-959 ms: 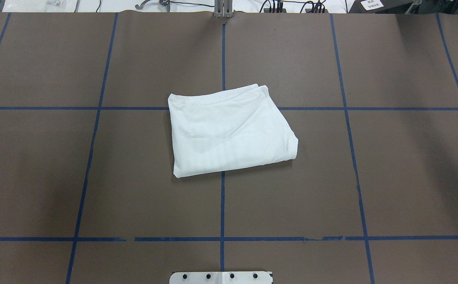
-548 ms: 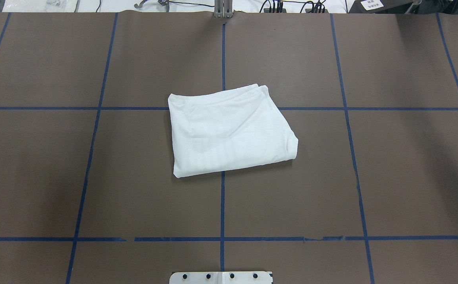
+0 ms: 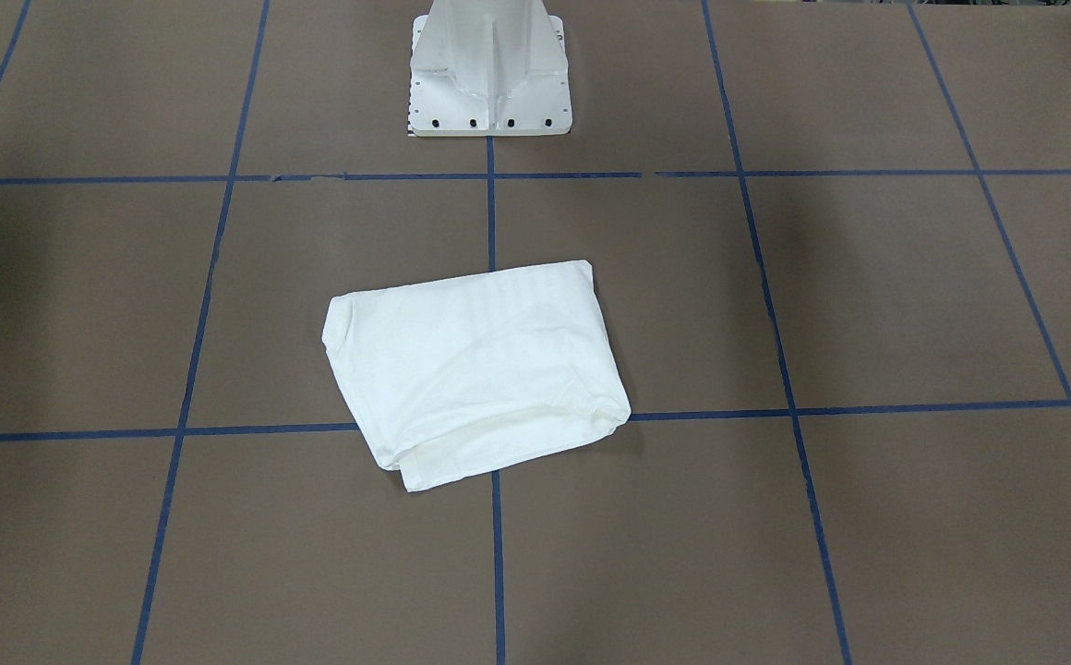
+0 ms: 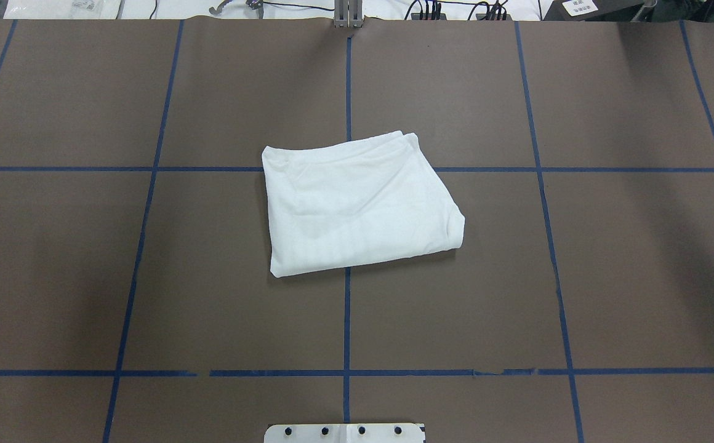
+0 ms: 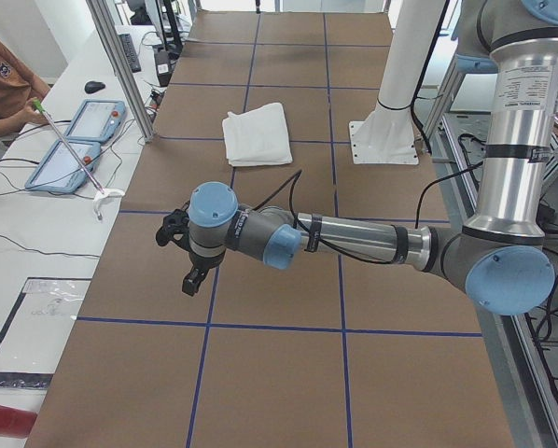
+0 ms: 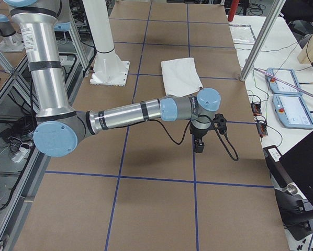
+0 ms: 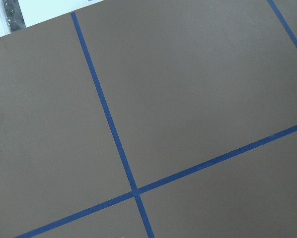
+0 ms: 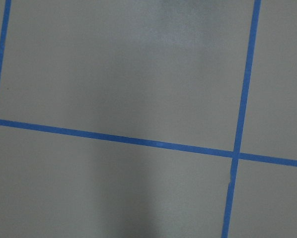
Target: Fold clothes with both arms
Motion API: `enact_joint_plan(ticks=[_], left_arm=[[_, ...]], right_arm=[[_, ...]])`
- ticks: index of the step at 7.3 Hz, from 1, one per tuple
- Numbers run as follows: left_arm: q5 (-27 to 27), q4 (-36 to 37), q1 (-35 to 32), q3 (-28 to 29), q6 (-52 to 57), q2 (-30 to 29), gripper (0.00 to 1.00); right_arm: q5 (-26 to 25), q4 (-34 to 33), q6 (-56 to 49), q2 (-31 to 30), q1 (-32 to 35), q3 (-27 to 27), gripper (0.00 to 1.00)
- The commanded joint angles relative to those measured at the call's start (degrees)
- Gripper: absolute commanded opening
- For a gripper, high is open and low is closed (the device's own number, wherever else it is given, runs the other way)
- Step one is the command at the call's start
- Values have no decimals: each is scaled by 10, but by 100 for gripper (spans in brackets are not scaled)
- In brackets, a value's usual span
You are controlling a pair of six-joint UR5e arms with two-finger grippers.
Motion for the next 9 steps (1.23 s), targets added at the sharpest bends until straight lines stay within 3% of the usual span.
enact_joint_plan(ticks=[1, 9], left_arm=[[0, 0, 0, 0, 2, -1, 100], [0, 0, 2, -7, 4, 1, 100]], right_arm=[[13, 1, -2, 0, 0, 0, 100], [15, 1, -2, 1, 0, 1, 100]])
